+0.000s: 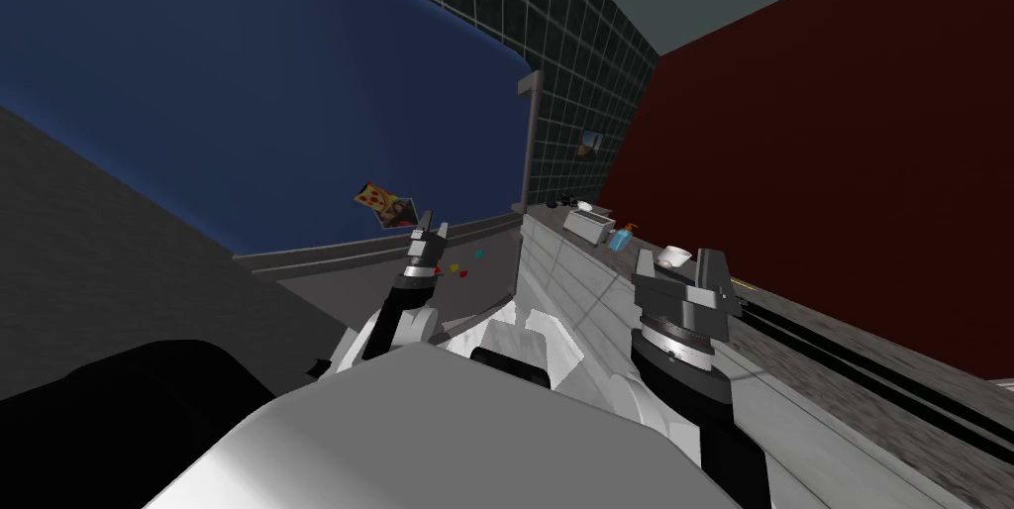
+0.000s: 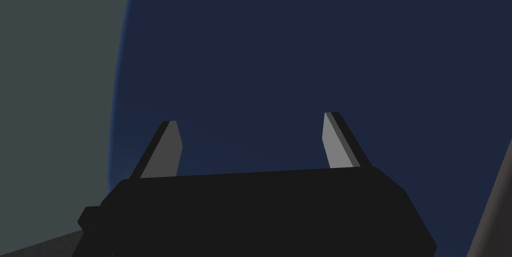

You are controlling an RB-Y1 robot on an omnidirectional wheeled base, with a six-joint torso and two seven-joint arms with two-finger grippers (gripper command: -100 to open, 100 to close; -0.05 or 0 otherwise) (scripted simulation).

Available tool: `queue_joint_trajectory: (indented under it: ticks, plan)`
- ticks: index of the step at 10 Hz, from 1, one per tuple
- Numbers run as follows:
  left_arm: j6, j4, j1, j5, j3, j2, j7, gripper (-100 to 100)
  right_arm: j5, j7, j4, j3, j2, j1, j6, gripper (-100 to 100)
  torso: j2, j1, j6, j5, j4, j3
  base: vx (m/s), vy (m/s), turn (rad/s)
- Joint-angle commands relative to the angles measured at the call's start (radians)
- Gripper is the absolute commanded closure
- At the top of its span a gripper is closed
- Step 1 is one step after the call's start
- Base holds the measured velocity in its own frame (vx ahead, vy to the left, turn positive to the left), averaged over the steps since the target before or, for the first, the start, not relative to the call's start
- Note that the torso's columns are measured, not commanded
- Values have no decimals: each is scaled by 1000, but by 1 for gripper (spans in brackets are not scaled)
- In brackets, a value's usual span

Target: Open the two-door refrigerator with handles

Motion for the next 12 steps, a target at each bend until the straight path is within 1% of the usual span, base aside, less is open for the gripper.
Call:
queue_joint_trajectory:
  ticks: [1,3,9,10,11,12]
  plan:
    - [0,0,0,0,0,0,0,0,0,0,0,0,0,0,0,0,41,0,0,0,41,-82,0,0,0]
    - [0,0,0,0,0,0,0,0,0,0,0,0,0,0,0,0,175,0,0,0,176,-351,0,0,0]
    - [0,0,0,0,0,0,0,0,0,0,0,0,0,0,0,0,618,0,0,0,617,-1234,0,0,0]
    - [9,-3,1,1,2,44,3,-100,0,0,0,0,0,0,0,0,691,0,0,0,691,-1382,12,-1,-29]
    - [18,-6,2,3,3,74,7,-100,0,0,0,0,0,0,0,0,725,0,0,0,724,-1451,13,-2,-55]
    - [30,-8,3,4,5,103,11,-100,0,0,0,0,0,0,0,0,734,0,0,0,734,-1471,19,-3,-57]
